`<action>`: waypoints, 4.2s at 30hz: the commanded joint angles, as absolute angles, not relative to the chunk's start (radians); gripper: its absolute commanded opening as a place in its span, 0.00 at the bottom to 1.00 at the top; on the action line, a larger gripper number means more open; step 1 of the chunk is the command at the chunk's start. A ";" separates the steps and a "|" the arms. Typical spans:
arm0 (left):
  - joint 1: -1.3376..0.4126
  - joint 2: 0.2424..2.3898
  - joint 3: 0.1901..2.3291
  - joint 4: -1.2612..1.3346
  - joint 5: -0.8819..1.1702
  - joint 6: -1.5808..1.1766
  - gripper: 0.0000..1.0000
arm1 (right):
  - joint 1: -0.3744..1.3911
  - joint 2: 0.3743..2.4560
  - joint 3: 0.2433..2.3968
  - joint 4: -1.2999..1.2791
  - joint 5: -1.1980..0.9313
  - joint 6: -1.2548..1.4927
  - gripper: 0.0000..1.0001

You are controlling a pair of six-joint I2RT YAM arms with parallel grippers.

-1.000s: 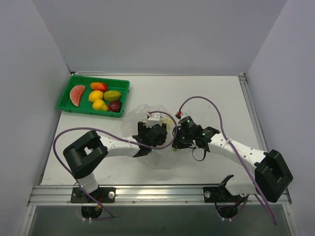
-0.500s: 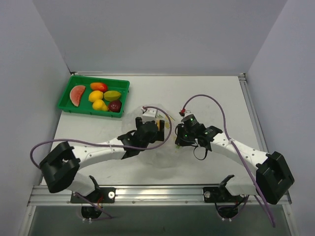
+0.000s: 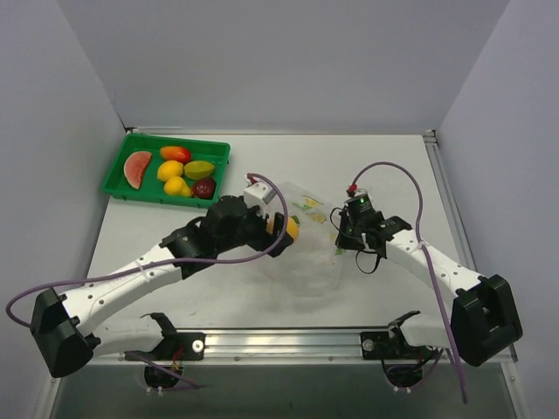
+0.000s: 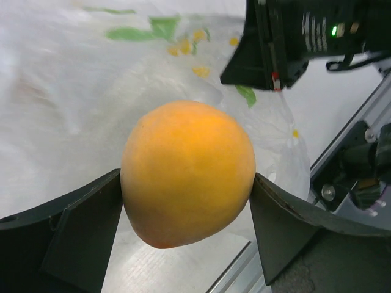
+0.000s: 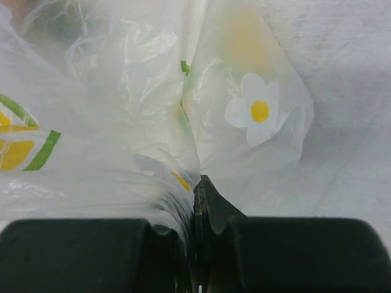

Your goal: Untie the knot of the plastic bag and take out the fruit

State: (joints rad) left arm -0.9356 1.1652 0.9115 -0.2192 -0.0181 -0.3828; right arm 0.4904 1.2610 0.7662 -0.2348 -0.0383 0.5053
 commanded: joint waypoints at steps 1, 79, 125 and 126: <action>-0.815 1.106 1.057 -0.330 0.046 -0.364 0.43 | 0.462 1.252 0.750 -0.288 -0.003 0.483 0.00; -0.342 0.919 0.793 -0.181 0.098 -0.219 0.97 | 0.678 1.646 1.551 -0.565 -0.003 -0.155 0.00; -1.126 1.153 0.696 0.115 -0.452 -0.586 0.80 | 0.756 1.513 1.249 -0.425 0.157 0.436 0.00; -1.120 1.173 0.701 0.130 -0.465 -0.594 0.80 | 0.753 1.508 1.229 -0.423 0.153 0.443 0.00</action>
